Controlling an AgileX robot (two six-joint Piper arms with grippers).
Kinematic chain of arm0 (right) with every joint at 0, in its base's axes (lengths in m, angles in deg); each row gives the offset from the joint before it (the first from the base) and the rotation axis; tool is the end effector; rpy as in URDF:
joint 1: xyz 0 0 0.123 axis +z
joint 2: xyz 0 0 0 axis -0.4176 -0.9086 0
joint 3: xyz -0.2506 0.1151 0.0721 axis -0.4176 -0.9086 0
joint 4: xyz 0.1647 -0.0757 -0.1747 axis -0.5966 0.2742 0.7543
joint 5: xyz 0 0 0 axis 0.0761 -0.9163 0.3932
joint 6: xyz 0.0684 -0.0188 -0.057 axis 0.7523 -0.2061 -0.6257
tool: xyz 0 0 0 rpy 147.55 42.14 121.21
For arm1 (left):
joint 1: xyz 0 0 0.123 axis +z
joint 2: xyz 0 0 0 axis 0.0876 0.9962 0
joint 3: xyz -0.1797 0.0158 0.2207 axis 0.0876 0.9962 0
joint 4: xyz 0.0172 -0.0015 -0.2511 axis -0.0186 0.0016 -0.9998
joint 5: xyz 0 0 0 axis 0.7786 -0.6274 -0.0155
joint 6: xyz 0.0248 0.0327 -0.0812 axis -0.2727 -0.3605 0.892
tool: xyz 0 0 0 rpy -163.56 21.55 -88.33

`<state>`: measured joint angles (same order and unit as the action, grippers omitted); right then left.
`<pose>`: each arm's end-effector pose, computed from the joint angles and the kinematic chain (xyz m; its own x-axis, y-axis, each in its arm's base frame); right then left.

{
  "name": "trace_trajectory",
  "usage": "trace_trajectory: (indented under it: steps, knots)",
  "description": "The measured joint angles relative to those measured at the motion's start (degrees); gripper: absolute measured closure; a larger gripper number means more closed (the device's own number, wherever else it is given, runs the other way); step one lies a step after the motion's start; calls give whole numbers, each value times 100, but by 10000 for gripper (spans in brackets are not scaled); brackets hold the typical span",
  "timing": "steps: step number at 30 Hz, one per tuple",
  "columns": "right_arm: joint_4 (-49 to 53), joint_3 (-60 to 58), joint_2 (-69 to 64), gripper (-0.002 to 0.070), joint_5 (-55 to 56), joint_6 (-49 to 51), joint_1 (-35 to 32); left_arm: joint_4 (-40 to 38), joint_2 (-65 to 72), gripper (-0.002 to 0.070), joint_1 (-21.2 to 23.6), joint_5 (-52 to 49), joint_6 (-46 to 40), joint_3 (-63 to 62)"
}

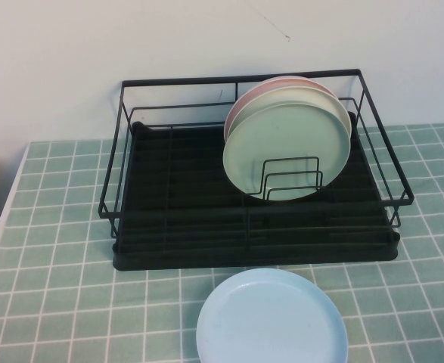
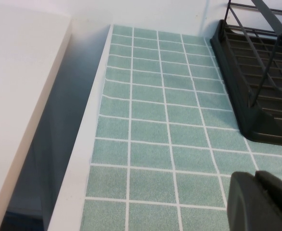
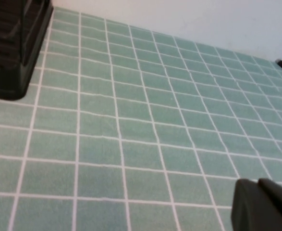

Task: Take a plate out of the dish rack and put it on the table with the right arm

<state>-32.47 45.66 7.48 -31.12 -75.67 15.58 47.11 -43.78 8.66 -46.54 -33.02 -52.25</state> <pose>0.0526 -0.0108 0.1757 -0.2950 -0.2793 -0.9138 0.0913 0.9437 -0.3179 0.0533 -0.0014 0.1792 -0.2306 -0.2422 -0.9424 -0.0677 0.9702 -0.2327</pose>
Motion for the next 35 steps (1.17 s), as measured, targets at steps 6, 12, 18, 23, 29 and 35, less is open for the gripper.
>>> trace_trajectory:
  steps: [6,12,18,23,29,35]
  knots:
    - [280,0,0,676,0,0,260,0,0,678,0,0,0,0]
    - [-23,8,0,676,-21,0,388,0,0,678,0,0,0,0]
    - [-71,8,0,676,-21,0,615,0,0,678,0,0,0,0]
    - [-190,8,0,676,-21,0,821,0,0,678,0,0,0,0]
    - [-318,8,0,676,-25,0,844,0,0,678,0,0,0,0]
    - [-328,8,0,676,-37,0,844,0,0,678,0,0,0,0]
